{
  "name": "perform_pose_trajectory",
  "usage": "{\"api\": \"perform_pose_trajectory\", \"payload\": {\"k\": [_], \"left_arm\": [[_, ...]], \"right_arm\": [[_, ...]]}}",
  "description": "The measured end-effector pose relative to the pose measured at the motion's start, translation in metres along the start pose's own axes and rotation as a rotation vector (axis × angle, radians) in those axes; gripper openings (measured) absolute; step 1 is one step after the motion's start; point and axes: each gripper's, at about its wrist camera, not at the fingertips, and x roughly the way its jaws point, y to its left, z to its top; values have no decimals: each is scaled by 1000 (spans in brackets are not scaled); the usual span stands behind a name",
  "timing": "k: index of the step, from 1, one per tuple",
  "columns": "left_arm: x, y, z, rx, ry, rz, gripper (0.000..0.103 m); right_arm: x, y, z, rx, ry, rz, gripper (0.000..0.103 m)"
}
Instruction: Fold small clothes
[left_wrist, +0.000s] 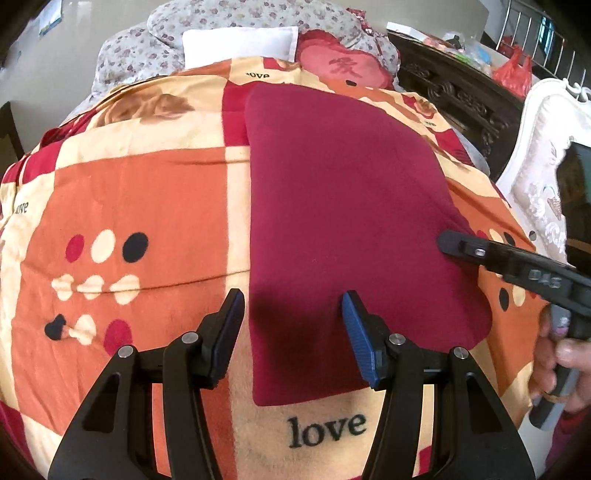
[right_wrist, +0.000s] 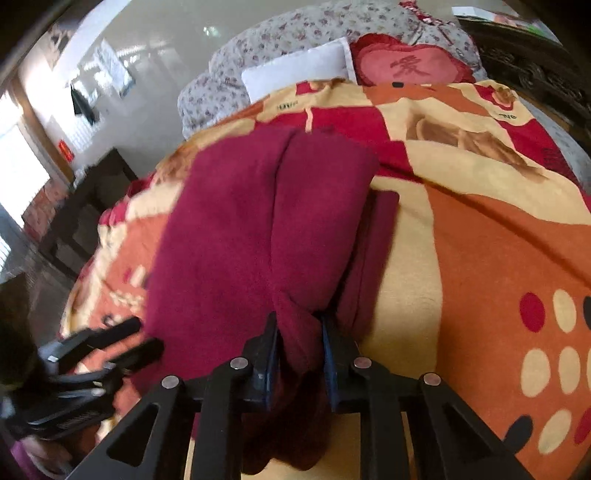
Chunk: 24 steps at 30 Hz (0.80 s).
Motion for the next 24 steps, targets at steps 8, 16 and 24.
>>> {"api": "perform_pose_trajectory", "payload": {"k": [8, 16, 24], "left_arm": [[-1, -1, 4, -4, -10, 10, 54], [4, -1, 5, -13, 8, 5, 54], [14, 21, 22, -99, 22, -108, 57]], "right_arm": [[-44, 30, 1, -27, -85, 31, 41], [-3, 23, -6, -44, -63, -90, 44], [-2, -14, -10, 93, -84, 28, 53]]}}
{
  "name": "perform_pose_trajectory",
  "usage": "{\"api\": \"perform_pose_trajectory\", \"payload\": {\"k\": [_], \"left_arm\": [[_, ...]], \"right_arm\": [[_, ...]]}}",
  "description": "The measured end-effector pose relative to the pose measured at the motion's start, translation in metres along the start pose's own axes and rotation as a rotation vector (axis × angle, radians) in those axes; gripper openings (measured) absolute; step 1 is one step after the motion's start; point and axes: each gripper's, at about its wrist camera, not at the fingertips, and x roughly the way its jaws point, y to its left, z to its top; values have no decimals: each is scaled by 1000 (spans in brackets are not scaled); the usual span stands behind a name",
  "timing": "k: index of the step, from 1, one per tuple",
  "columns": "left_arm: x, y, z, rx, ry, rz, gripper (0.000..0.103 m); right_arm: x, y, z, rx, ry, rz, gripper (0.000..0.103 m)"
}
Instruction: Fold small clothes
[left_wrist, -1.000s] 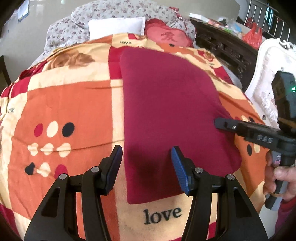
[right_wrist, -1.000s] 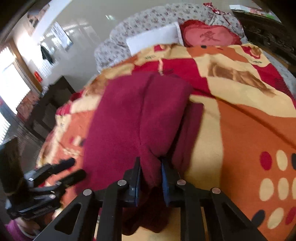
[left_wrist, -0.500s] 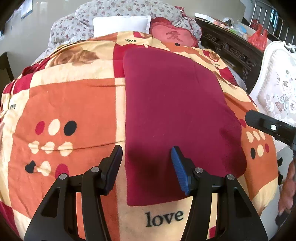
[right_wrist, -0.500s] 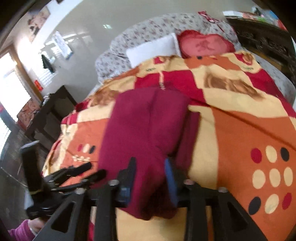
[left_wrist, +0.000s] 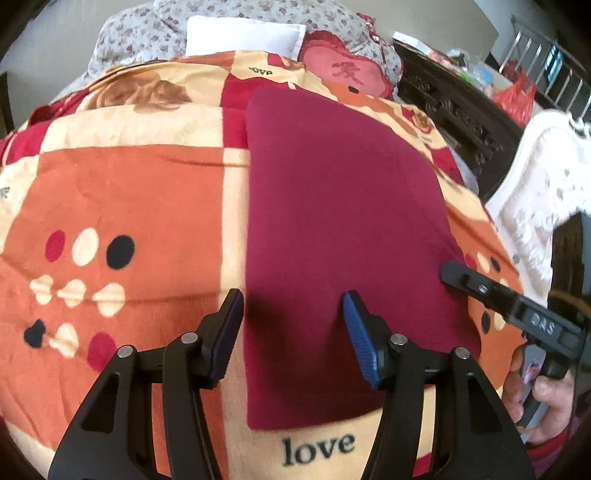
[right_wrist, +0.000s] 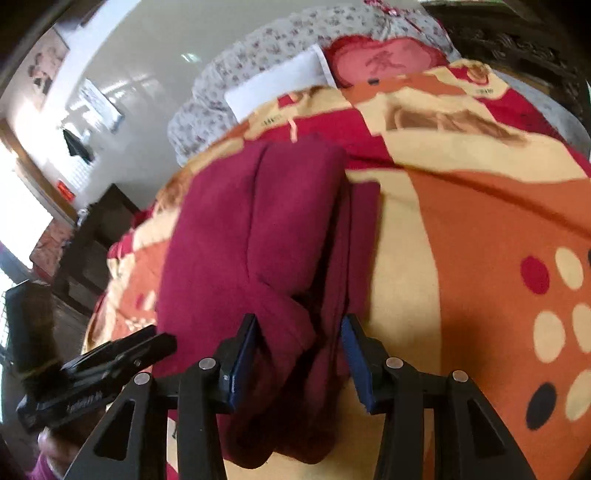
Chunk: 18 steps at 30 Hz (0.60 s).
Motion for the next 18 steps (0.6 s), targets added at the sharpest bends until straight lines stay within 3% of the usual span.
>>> {"api": "perform_pose_trajectory", "payload": {"k": [2, 6, 11, 12, 15, 18], "left_arm": [[4, 7, 10, -36, 4, -33, 57], [13, 14, 23, -91, -15, -86, 69], [39, 18, 33, -117, 36, -141, 72], [41, 19, 34, -126, 35, -144, 77], [46, 21, 36, -149, 40, -168, 78], [45, 17, 36, -144, 49, -197, 68]], "right_arm": [[3, -6, 5, 20, -17, 4, 71], [22, -18, 15, 77, 13, 81, 74], [51, -28, 21, 128, 57, 151, 82], [52, -28, 21, 130, 48, 161, 82], [53, -26, 24, 122, 43, 174, 82], [50, -18, 27, 101, 39, 167, 61]]}}
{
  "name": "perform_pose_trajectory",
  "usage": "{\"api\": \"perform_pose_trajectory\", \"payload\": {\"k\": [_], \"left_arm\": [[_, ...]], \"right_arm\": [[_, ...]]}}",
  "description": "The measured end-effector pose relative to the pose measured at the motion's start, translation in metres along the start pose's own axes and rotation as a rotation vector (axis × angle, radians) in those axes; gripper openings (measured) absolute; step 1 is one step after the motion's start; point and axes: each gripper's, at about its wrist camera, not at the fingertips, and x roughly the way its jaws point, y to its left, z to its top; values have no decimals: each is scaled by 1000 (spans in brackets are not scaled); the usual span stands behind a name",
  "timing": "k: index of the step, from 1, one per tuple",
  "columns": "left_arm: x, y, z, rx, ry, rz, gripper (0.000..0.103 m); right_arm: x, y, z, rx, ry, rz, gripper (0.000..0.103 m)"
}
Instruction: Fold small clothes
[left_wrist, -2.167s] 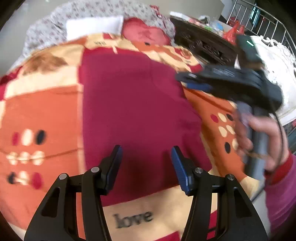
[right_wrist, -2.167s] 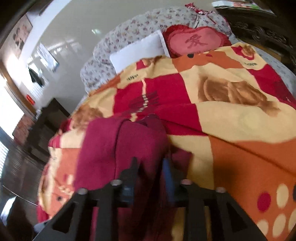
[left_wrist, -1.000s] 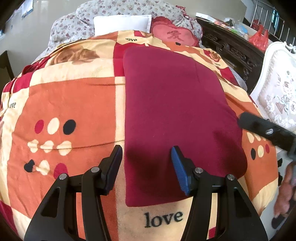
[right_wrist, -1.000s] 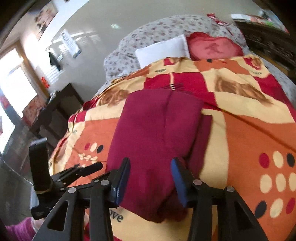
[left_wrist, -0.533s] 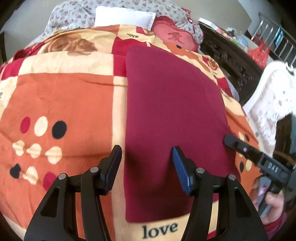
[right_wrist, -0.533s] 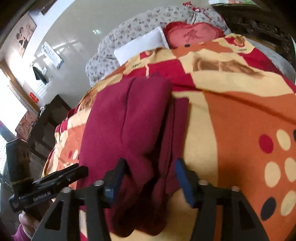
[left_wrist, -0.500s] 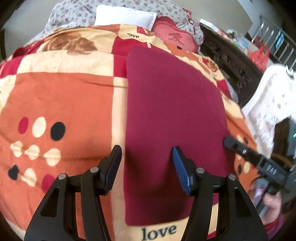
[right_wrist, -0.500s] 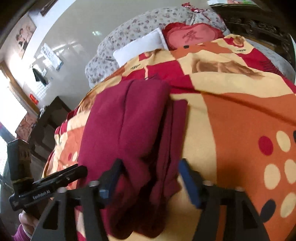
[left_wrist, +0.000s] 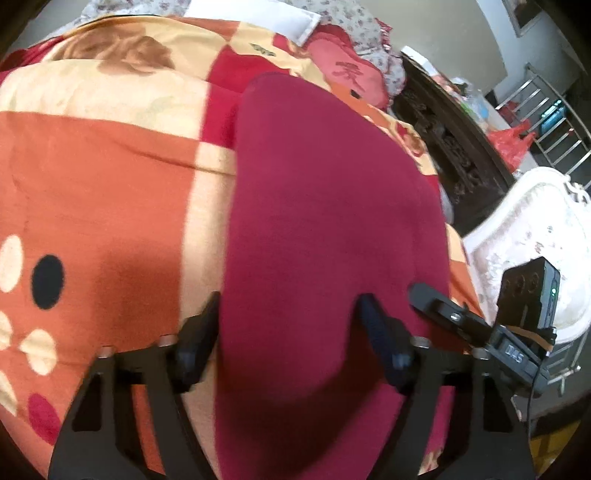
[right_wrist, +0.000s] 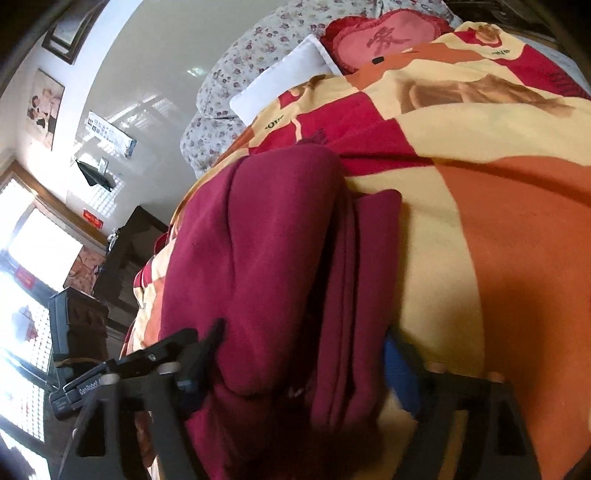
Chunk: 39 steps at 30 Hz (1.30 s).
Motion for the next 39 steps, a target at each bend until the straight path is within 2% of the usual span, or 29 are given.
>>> {"api": "perform_pose_trajectory", "payload": {"k": [2, 4, 9, 13, 16, 17, 19, 22, 24, 26, 29, 31, 33, 35, 37, 38, 39], "left_arm": [[-8, -5, -2, 26, -7, 10, 59], [-19, -6, -3, 33, -12, 5, 48], [-73, -3, -18, 34, -26, 25, 44], [-117, 12, -43, 19, -20, 85, 44], [-132, 31, -62, -21, -12, 131, 44], [-134, 37, -69, -21, -13, 158, 44], [-133, 47, -80, -20, -13, 212, 44], [-142, 48, -92, 1, -45, 250, 44], [-152, 43, -96, 7, -90, 249, 45], [-155, 42, -97, 0, -109, 241, 45], [-148, 37, -101, 10, -111, 276, 45], [-140, 34, -100, 18, -103, 298, 45], [-136, 31, -105, 26, -103, 314, 45], [-134, 28, -108, 43, -118, 341, 45], [-133, 26, -111, 58, -132, 359, 45], [-133, 26, -112, 63, -137, 370, 45], [-132, 25, -113, 67, -138, 378, 45]], "right_arm": [[-7, 11, 0, -25, -3, -13, 48], [-16, 23, 0, -43, -11, 14, 45], [-31, 60, -7, -74, 20, 90, 45], [-29, 91, -33, -77, 102, 148, 44], [-17, 103, -62, -44, 151, 169, 46], [-6, 103, -73, -33, 177, 151, 49], [8, 99, -85, -44, 233, 60, 52], [-7, 101, -87, -78, 197, 16, 54], [-24, 108, -85, -104, 154, 7, 54], [-45, 124, -84, -190, 95, -13, 54], [-49, 156, -91, -353, 87, -6, 53], [-43, 173, -99, -428, 85, 8, 49], [-31, 174, -108, -463, 119, -16, 46], [-14, 167, -117, -489, 138, -102, 44], [-4, 150, -121, -458, 175, -147, 44], [4, 138, -122, -413, 195, -140, 44], [3, 130, -122, -389, 179, -122, 44]]}}
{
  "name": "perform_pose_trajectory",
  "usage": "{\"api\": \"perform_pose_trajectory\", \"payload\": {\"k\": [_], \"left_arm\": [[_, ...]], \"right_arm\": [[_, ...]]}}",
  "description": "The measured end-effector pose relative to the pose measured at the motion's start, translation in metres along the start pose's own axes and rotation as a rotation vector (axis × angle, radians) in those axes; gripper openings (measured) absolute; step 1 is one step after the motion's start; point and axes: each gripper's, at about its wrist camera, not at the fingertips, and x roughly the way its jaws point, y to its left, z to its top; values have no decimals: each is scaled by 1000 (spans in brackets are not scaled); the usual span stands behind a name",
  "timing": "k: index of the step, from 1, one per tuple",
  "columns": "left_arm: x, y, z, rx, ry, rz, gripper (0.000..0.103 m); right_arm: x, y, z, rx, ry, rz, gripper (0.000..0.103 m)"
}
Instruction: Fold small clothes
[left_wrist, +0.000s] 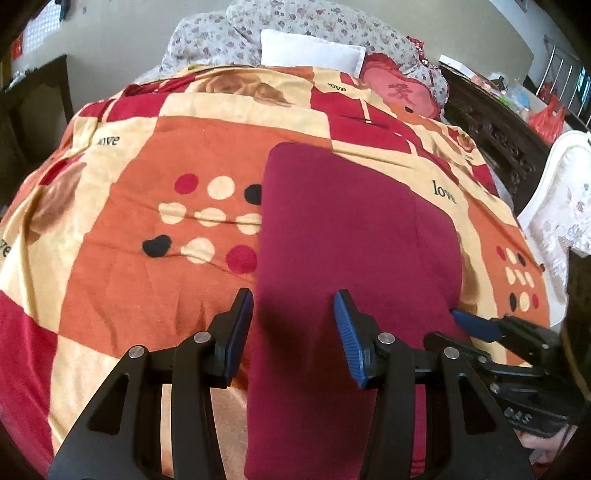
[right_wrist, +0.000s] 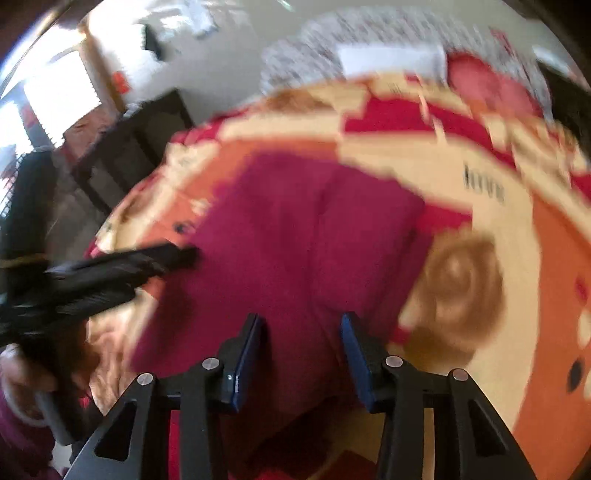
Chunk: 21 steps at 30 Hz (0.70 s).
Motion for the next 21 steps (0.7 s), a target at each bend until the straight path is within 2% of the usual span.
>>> {"api": "perform_pose_trajectory", "payload": {"k": [6, 9, 11, 14, 18, 21], "left_arm": [[-8, -3, -2, 0, -11, 30, 45], [-16, -5, -3, 4, -31, 58, 45], [-21, -7, -4, 17, -43, 76, 45], [-27, -8, -5, 25, -40, 84, 45], [-35, -6, -7, 16, -46, 96, 45], [-41, -3, -10, 14, -61, 109, 45]], "right_arm": [[-26, -2, 0, 35, -47, 31, 44], [-44, 4, -3, 59, -102, 33, 44], [-55, 11, -4, 60, -146, 3, 50], [-66, 21, -4, 49, -177, -29, 51], [-69, 32, -3, 31, -182, -93, 51], [-69, 35, -3, 38, -183, -99, 51]]}}
